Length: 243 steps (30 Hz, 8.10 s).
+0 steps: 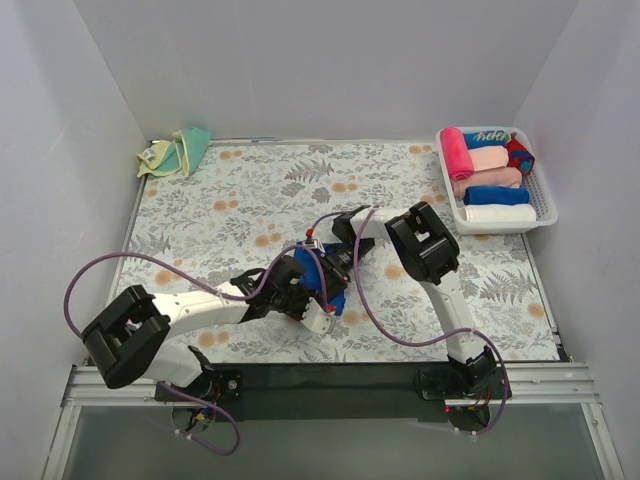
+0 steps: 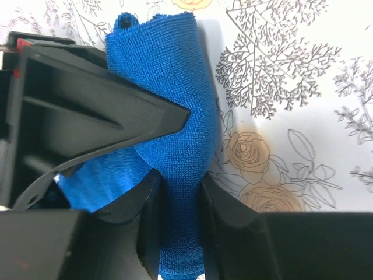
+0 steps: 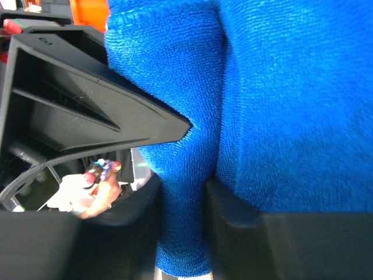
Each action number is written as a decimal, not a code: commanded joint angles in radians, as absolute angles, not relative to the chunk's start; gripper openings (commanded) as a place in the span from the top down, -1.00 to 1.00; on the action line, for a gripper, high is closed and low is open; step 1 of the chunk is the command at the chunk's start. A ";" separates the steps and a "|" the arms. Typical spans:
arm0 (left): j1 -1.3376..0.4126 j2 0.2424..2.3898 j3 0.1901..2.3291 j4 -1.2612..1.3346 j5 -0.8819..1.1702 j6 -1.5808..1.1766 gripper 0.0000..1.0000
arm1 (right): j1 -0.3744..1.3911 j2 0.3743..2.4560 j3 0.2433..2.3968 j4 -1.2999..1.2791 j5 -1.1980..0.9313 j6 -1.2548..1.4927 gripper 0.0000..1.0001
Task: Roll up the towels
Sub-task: Roll the towel
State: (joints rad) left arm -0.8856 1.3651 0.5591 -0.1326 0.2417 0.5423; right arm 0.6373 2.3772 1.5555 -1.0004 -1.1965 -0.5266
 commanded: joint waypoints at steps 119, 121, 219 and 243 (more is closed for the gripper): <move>-0.946 1.235 0.494 -0.355 0.230 0.438 0.69 | 0.649 2.456 1.660 -1.078 -1.060 -0.563 0.66; -0.939 1.244 0.521 -0.425 0.305 0.407 0.76 | 0.608 2.399 1.661 -1.068 -1.040 -0.539 0.37; -0.587 1.282 0.635 -0.330 0.534 0.483 -0.39 | 0.753 2.168 1.413 -0.727 -0.824 -0.569 0.97; -0.542 1.706 0.937 -0.865 0.767 0.500 0.44 | 0.667 1.462 1.112 -0.532 -0.390 -0.466 -0.04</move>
